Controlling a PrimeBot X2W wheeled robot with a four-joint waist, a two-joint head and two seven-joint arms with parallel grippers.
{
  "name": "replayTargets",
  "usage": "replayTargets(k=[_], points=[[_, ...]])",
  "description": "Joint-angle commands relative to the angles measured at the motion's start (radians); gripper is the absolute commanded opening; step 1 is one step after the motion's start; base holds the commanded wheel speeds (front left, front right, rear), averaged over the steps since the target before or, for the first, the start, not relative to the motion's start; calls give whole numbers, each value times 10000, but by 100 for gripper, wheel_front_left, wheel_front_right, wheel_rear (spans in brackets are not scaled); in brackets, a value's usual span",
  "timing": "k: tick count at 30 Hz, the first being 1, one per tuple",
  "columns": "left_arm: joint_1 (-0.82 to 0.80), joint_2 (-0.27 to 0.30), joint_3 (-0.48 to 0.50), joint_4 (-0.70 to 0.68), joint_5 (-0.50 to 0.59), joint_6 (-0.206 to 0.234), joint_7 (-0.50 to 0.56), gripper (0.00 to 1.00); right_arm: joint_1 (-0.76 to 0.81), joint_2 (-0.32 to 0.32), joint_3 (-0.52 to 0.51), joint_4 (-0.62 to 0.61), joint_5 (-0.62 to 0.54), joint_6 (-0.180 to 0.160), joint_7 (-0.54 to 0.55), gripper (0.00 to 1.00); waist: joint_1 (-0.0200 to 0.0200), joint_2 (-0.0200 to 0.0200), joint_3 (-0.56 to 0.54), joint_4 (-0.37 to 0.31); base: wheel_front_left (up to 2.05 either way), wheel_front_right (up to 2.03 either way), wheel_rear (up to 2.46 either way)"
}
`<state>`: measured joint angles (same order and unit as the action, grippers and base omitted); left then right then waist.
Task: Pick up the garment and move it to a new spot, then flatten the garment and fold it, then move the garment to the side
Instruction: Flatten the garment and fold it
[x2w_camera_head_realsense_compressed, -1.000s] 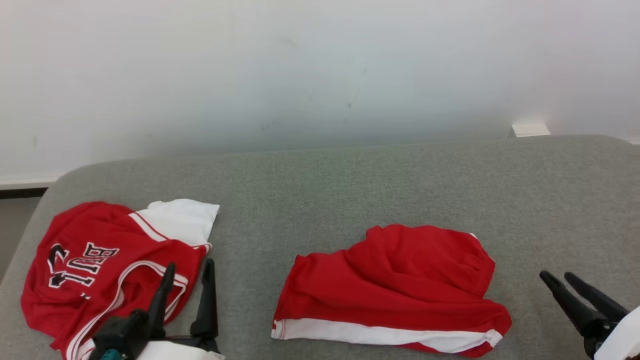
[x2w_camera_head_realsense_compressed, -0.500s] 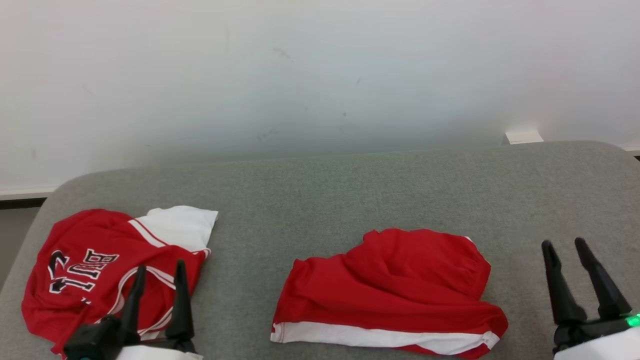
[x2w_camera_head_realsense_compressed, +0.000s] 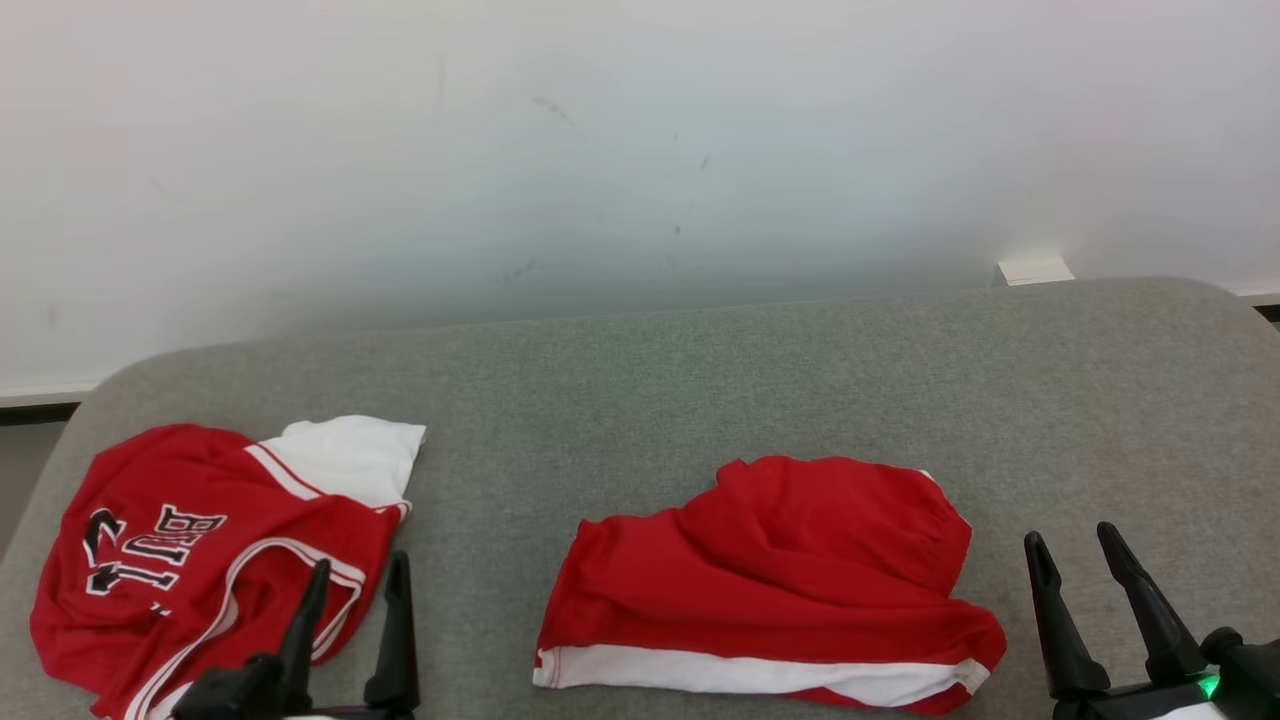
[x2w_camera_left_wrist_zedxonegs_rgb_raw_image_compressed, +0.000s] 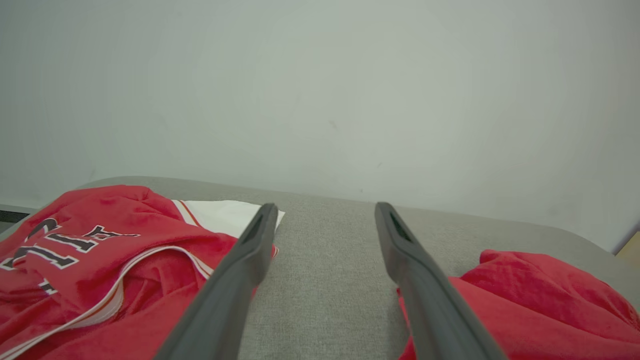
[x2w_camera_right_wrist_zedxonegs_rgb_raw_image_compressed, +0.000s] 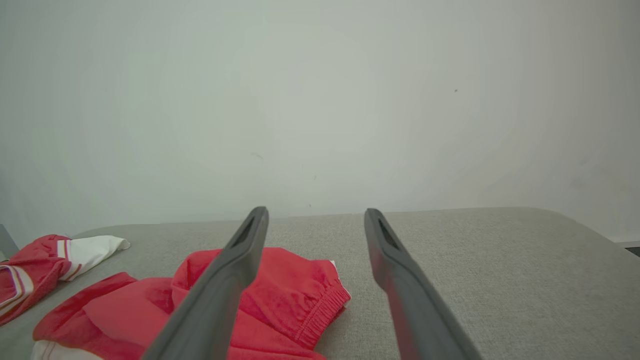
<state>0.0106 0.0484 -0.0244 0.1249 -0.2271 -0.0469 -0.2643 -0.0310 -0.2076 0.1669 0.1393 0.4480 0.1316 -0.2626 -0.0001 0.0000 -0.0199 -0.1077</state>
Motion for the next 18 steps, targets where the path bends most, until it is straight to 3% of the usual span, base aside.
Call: replayTargets(k=[1,18], points=[[-42,38,8,21,90,31,-2,100,-72,-12,4,74,-72,-18,-28,100,1,0,3,9,0,0,0],[-203,38,-36,124,123,-123,-2,100,-245,-136,172,308,35,-18,-29,100,1,0,130,-154,0,0,0]])
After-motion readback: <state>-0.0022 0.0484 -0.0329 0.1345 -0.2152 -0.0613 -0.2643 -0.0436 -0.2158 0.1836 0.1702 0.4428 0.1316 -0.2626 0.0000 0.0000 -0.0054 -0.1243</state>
